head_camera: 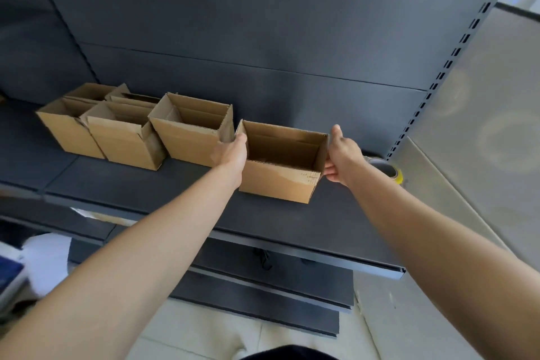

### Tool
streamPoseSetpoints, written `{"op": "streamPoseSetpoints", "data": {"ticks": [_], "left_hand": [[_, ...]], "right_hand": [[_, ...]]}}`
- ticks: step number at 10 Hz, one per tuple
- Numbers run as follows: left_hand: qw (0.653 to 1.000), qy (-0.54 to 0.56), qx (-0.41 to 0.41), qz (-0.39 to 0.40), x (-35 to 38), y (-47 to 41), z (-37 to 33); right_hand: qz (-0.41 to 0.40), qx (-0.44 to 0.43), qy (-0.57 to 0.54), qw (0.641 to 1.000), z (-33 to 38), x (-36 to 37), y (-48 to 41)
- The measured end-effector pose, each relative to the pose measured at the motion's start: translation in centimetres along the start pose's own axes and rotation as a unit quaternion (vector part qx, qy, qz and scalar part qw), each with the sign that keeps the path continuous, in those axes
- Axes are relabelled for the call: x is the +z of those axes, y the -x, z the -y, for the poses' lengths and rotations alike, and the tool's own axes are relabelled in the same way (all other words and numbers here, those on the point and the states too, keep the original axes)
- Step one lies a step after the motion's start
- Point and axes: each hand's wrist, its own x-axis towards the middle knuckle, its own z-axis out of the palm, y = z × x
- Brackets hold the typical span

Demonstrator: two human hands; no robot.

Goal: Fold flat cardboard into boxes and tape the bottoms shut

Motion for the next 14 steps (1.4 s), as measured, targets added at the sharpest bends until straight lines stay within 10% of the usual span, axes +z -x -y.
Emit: {"op": "streamPoseSetpoints", "data": {"ticks": [6, 12, 14], "left_hand": [[0.988, 0.107, -0.029, -0.107, -16.9, -3.4, 0.0], [0.995, 0.088, 0.008, -0.056, -18.7, -9.8, -0.3], [0.979, -0.083, 0.137, -0.125, -18.8, -9.7, -0.9]], "right_hand": [[0.241, -0.034, 0.080, 0.967, 4.2, 13.8, 6.6], [0.202, -0.014, 0.019, 0.979, 4.5, 19.3, 5.9], [0.122, -0.101, 0.121, 0.980, 5.0, 17.8, 6.9]]}}
